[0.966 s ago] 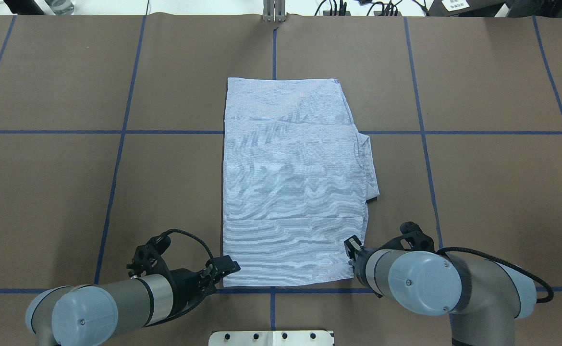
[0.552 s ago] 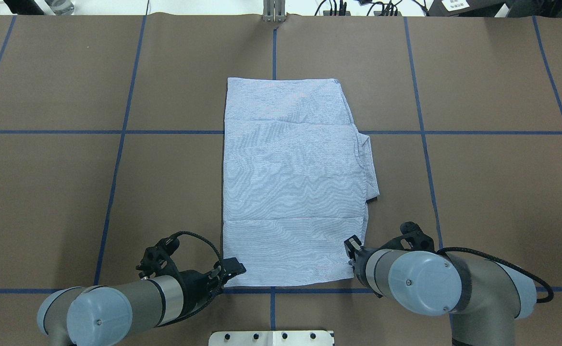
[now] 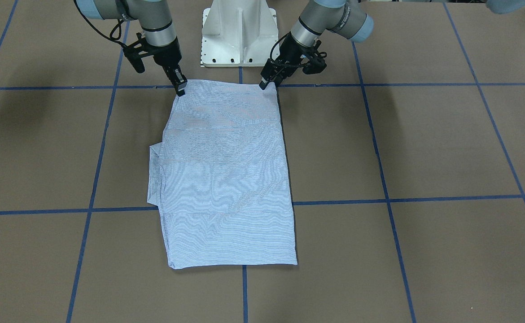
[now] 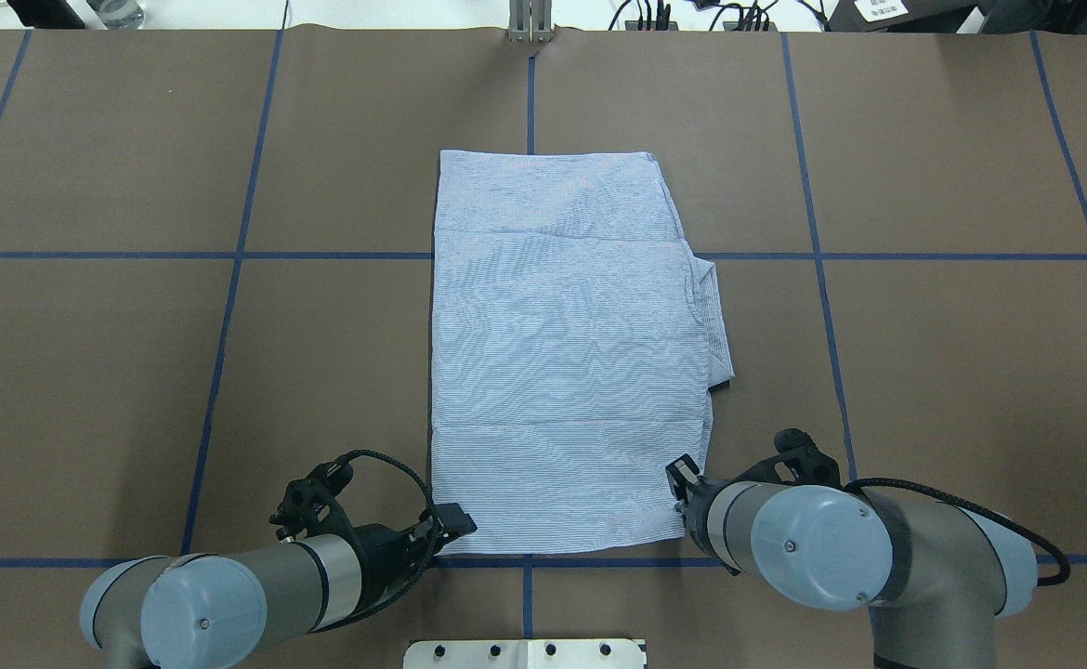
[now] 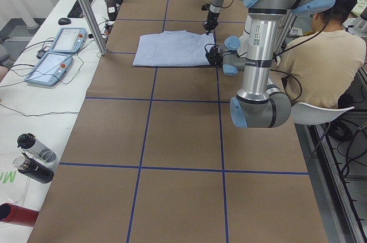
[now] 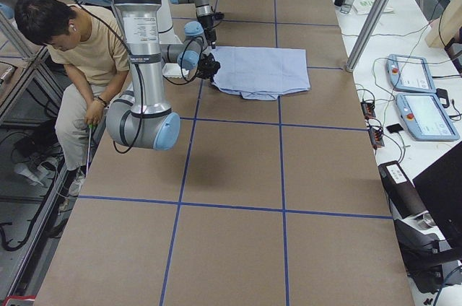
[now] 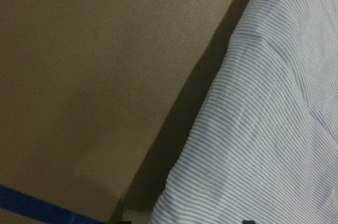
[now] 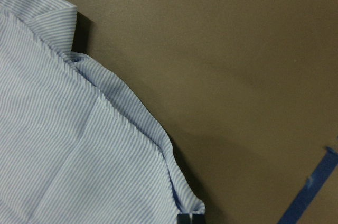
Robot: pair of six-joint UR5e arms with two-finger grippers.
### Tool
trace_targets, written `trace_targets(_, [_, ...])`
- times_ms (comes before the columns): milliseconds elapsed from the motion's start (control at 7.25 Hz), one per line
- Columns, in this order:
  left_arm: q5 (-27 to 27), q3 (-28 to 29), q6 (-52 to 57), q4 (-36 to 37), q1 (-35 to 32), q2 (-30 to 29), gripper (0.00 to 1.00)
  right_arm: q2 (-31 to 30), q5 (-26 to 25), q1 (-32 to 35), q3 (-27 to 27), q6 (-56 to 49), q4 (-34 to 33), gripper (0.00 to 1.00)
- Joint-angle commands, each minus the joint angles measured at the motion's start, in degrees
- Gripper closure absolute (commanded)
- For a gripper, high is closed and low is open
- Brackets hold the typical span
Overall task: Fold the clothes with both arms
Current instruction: 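Lower the left gripper to the shirt's other near corner and grasp it, then lift the near end with both grippers and fold it toward the far end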
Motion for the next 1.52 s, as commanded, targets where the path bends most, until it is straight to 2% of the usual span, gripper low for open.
trace_targets(0, [0.1, 0.0, 0.0, 0.0, 0.0, 0.0, 0.68, 0.0, 0.1, 0.1, 0.0, 0.0, 0.0, 1.0])
trace_targets(138, [0.1, -0.1, 0.0, 0.0, -0.1, 0.1, 0.99, 0.0, 0.1, 0.1, -0.1, 0.0, 0.0, 1.0])
trace_targets(276, [0.1, -1.0, 0.0, 0.0, -0.3, 0.2, 1.0, 0.0, 0.0, 0.1, -0.1, 0.0, 0.0, 1.0])
trace_targets(414, [0.0, -4.5, 0.0, 0.4, -0.6, 0.4, 1.0, 0.1, 0.1, 0.8, 0.3, 0.0, 0.0, 1.0])
trace_targets(552, [-0.1, -6.8, 0.0, 4.4, -0.5, -0.5, 1.0, 0.2, 0.4, 1.9, 2.4, 0.0, 0.0, 1.0])
trace_targets(690, [-0.5, -11.9, 0.2, 7.3, -1.1, -0.4, 1.0, 0.2, 0.7, 4.1, 4.0, 0.0, -0.1, 1.0])
trace_targets(828, [-0.6, -13.4, 0.3, 7.9, -3.2, -0.6, 1.0, 0.3, 1.7, 6.7, 4.7, -0.4, -0.1, 1.0])
trace_targets(966, [-2.6, -13.0, 0.8, 8.1, -7.4, -2.0, 1.0, 2.5, 5.6, 10.6, 4.4, -1.9, -0.2, 1.0])
trace_targets(1103, [-7.6, -12.9, 1.0, 9.1, -12.7, -3.5, 1.0, 5.4, 8.2, 13.9, 4.2, -3.9, -3.7, 1.0])
trace_targets(1241, [-11.6, -11.7, 1.9, 10.3, -17.4, -5.7, 1.0, 11.4, 9.8, 17.5, 3.2, -7.8, -10.1, 1.0])
trace_targets(1379, [-13.7, -9.4, 3.1, 10.3, -20.5, -6.7, 1.0, 13.9, 11.8, 20.5, 1.4, -11.2, -13.2, 1.0])
